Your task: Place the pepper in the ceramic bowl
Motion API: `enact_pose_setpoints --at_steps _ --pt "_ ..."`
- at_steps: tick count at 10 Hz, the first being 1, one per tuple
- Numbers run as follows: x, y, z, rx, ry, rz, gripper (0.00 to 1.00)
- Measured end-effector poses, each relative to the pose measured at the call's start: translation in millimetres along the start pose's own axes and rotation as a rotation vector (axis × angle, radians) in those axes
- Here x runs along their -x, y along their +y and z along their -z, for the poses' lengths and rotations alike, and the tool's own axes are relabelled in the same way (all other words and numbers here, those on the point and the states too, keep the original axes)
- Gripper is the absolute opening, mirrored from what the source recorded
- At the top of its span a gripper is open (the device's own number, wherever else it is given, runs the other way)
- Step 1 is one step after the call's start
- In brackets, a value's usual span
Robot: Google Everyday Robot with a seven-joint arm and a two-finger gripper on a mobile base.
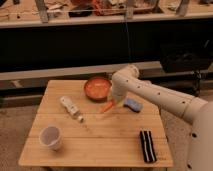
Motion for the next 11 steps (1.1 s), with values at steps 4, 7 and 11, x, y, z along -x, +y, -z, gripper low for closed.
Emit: enact_pose_setpoints --at_steps 4,7,11 --pt "-14.3 -23.0 -4.3 -0.005 0.015 0.007 0.0" --pt "-17.4 -39.2 -7.5 -0.015 0.018 0.008 0.0" --pt "-21.2 -47.9 -6.3 -0.035 0.008 0.013 0.0"
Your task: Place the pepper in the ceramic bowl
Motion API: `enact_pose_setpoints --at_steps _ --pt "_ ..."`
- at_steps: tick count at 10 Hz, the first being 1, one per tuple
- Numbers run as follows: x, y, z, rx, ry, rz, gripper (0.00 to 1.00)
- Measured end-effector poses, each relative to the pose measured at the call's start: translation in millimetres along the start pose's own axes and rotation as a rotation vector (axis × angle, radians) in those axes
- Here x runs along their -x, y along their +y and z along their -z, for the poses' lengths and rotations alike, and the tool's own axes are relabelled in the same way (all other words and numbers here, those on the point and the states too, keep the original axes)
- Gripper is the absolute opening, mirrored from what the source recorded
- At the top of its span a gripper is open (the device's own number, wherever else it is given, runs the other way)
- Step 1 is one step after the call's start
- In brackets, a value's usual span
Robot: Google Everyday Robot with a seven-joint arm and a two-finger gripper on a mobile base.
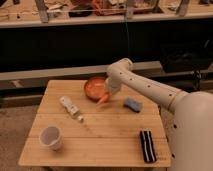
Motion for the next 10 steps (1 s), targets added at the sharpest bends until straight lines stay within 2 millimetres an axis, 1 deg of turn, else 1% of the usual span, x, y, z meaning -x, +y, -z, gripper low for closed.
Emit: enact_pose_setpoints --at_steps 2,5,10 --pt "-6.1 -1.5 0.6 -0.01 0.001 -0.001 0.0" --pt "-7.2 -8.5 -0.5 -0.021 -0.004 0.002 0.0" --pt "-13.7 -12.7 -2.0 -0.036 -0.015 -0.002 0.0"
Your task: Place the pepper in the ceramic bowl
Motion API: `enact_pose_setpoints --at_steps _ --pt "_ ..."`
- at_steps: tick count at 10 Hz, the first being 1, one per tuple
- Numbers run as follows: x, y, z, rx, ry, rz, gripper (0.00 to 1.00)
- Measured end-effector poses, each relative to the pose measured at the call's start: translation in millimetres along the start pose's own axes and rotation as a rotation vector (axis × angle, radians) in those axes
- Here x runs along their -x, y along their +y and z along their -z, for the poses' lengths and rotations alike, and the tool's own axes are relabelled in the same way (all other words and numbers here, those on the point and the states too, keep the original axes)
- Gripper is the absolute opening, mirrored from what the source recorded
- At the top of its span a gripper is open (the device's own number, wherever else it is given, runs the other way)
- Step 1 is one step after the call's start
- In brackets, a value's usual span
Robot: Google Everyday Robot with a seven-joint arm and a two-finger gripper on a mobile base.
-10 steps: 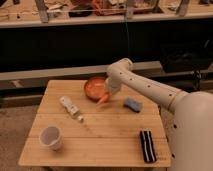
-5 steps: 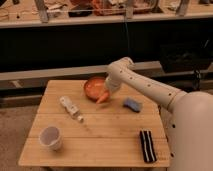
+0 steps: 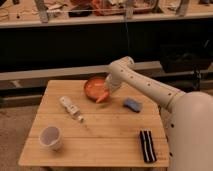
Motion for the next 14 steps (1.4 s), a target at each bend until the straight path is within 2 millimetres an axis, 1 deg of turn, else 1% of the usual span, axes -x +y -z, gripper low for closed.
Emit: enact_pose_setpoints --at_steps 14 --pt "-14.1 -10.9 -3.3 -0.024 -0.025 -0.009 0.0"
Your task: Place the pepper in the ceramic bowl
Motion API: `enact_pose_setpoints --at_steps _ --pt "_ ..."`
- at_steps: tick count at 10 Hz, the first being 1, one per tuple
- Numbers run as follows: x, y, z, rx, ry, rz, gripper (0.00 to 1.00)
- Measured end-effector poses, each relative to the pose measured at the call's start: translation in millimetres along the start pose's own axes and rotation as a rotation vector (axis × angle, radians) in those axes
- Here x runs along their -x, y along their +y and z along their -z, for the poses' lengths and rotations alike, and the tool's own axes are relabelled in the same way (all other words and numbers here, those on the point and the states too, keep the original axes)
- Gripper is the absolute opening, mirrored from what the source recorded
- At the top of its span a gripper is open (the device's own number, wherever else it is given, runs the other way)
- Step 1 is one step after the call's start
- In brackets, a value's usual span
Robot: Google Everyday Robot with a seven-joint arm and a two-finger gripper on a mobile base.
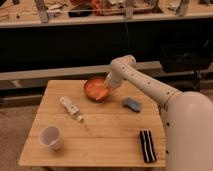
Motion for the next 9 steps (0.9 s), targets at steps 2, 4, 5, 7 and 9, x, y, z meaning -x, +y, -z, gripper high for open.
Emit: enact_pose_setpoints --at_steps 2,4,5,7,9 --pt "-1.8 -2.0 -0.8 -0.003 -0.001 -0.002 0.0" --pt "-2.8 -3.2 -1.3 -0.005 -0.003 -0.003 0.0" --pt "-4.1 -4.0 -1.3 -0.007 -0.003 -0.005 0.0" --pt "-6.1 -4.9 -1.5 -0.009 -0.003 -0.008 0.0" --pt "-7.2 -5.7 -1.7 -0.01 -0.004 -0.008 0.0"
